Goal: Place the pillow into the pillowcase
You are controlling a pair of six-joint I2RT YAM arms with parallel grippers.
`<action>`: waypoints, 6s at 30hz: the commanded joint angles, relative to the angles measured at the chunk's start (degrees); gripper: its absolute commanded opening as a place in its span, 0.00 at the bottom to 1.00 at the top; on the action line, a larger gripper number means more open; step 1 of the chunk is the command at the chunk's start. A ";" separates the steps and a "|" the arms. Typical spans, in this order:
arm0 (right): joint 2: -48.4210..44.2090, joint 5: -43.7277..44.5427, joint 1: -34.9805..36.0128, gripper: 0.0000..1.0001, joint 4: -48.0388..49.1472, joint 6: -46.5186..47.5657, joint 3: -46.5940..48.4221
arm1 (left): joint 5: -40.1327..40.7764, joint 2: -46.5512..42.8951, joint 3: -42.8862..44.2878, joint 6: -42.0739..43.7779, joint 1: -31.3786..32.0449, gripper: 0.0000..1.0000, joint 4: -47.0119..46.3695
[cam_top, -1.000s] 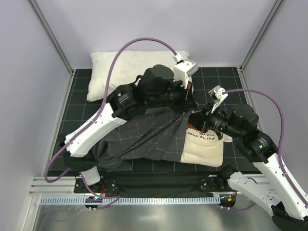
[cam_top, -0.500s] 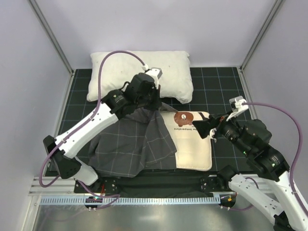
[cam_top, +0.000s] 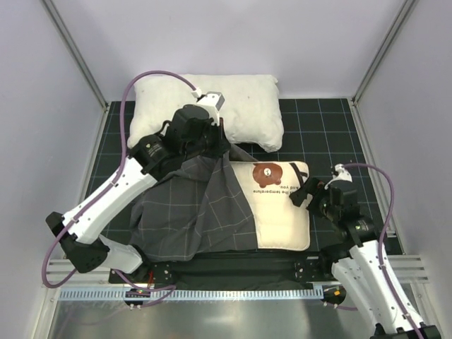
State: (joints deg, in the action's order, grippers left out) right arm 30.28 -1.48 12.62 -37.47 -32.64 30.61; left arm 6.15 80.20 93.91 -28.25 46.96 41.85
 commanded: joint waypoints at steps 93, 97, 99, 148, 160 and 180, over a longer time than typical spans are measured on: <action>15.33 37.69 47.49 0.04 5.83 5.40 50.60 | 24.51 -10.86 -13.14 -10.95 30.11 1.00 -8.62; 15.24 37.60 47.49 0.04 6.71 4.78 49.11 | 26.71 -11.56 -13.92 -11.65 32.05 1.00 -10.03; 15.42 37.51 47.49 0.04 6.97 4.69 48.32 | 26.89 -12.17 -14.98 -11.39 32.75 1.00 -12.47; 22.98 28.73 47.67 0.04 11.80 -0.41 40.14 | -9.69 2.51 25.01 -10.87 22.03 0.00 -13.49; 20.96 11.24 51.27 0.14 16.03 3.81 37.68 | -3.78 3.28 24.21 -4.89 13.42 0.00 -6.70; 17.88 3.05 51.54 0.04 15.68 7.77 32.76 | -13.09 1.44 12.71 -7.69 8.50 0.74 -6.69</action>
State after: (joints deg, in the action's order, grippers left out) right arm 47.55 7.09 63.00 -24.40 -25.39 64.03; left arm -3.62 80.38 106.59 -35.11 55.75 43.03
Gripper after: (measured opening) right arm 0.084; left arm 0.720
